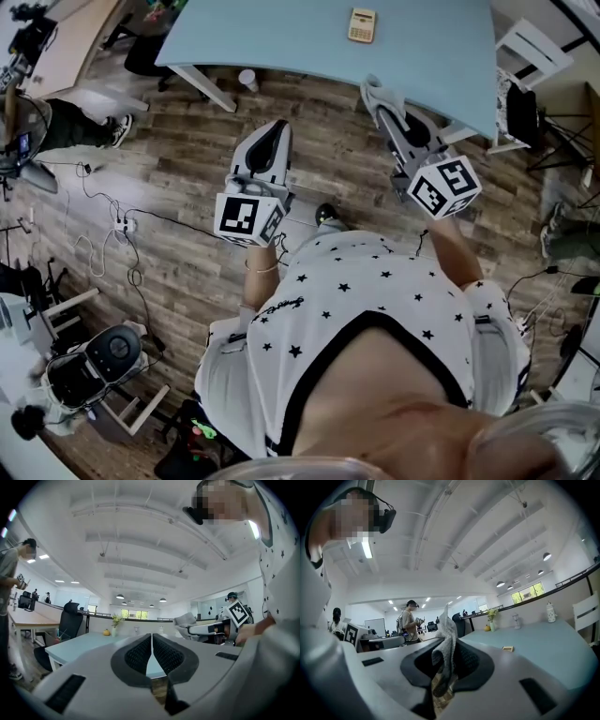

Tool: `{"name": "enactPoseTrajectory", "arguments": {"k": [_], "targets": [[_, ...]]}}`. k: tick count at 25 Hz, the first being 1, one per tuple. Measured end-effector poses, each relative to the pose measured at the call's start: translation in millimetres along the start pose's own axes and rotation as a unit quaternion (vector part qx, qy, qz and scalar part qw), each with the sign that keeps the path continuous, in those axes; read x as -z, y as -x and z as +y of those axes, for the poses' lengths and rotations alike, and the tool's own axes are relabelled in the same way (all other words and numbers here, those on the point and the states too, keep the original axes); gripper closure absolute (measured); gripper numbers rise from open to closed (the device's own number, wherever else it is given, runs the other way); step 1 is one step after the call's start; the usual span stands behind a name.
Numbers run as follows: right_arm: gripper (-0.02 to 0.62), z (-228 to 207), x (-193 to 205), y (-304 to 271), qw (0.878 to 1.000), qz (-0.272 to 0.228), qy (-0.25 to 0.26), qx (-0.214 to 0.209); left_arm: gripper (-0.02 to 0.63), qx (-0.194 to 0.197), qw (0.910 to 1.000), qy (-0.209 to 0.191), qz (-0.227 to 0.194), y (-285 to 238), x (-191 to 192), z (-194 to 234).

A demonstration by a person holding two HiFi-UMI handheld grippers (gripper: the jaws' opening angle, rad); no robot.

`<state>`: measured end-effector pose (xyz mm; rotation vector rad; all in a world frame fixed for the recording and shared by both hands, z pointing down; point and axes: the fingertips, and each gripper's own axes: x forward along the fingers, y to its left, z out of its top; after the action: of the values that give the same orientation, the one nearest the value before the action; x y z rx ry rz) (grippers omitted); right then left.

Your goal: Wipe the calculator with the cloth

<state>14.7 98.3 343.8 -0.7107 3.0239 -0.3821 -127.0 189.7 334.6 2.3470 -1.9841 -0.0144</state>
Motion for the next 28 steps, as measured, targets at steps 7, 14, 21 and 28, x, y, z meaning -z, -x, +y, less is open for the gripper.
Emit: {"name": "enactPoseTrajectory", "arguments": {"k": [7, 14, 21, 28], "targets": [[0.549, -4, -2, -28, 1.0, 0.007, 0.001, 0.026, 0.571, 0.004, 0.9999, 0.011, 0.004, -13, 4, 46], [0.549, -38, -2, -20, 0.997, 0.012, -0.014, 0.076, 0.571, 0.04, 0.9989, 0.017, 0.015, -46, 9, 43], [0.549, -90, -12, -50, 0.997, -0.01, -0.032, 0.072, 0.571, 0.04, 0.9989, 0.001, 0.023, -86, 4, 43], [0.549, -144, -29, -107, 0.997, -0.021, -0.049, 0.055, 0.571, 0.026, 0.9991, -0.007, 0.035, -142, 3, 68]]}}
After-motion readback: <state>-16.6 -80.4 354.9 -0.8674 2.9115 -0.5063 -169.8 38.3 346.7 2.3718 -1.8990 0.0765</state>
